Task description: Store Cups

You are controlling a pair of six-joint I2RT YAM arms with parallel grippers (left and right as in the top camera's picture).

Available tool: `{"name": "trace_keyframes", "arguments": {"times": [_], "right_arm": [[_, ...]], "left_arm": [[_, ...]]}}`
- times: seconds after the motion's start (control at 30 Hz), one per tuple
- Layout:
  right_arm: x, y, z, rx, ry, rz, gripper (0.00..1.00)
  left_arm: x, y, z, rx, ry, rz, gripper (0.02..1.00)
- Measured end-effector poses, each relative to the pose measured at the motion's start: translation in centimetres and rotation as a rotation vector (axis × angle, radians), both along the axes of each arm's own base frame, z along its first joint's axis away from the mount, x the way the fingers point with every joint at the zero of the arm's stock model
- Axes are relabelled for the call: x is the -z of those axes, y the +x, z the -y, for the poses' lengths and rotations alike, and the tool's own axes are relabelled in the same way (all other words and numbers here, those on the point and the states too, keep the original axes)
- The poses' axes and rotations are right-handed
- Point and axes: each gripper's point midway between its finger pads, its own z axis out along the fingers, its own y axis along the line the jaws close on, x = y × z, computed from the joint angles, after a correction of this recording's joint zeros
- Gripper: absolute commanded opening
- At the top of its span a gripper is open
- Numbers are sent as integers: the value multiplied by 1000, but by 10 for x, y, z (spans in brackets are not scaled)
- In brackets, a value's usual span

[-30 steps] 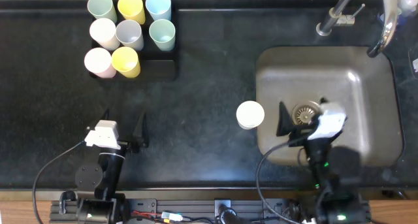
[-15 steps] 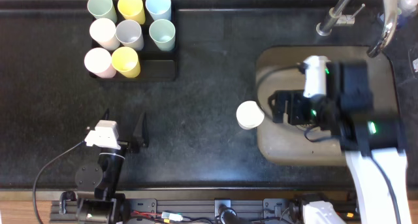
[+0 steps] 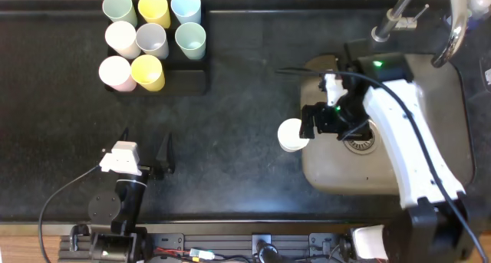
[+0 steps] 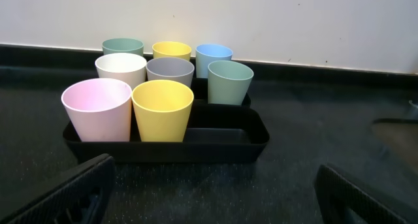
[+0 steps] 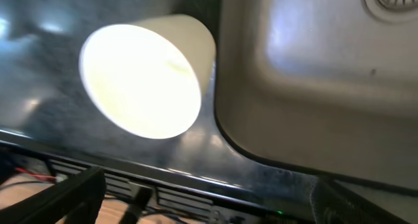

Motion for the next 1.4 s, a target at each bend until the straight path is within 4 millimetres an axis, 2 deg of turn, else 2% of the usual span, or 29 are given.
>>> {"name": "trace_keyframes", "arguments": {"times": [0.1,0.23,0.33,0.57,0.7,0.87,1.03,1.23,1.4], "right_arm": [[10,4,0,-18,-28,-12,985],[20,13,-2,-37,-48,-7,866],[26,13,-3,-52,-68,-18,833],[36,22,-10,-97,-96,8,649],[38,28,-13,-107,-99,38,617],[43,27,-13,-116,-106,38,467],[45,32,-15,-114,-103,60,435],[45,29,-22,-142,-102,60,415],[53,25,-26,-165,-107,36,259]], "left_arm": [[0,0,0,0,0,0,1000],[0,0,0,0,0,0,1000],[0,0,0,0,0,0,1000],[0,0,0,0,0,0,1000],[0,0,0,0,0,0,1000],[0,0,0,0,0,0,1000],[0,0,0,0,0,0,1000],[0,0,0,0,0,0,1000],[0,0,0,0,0,0,1000]]}}
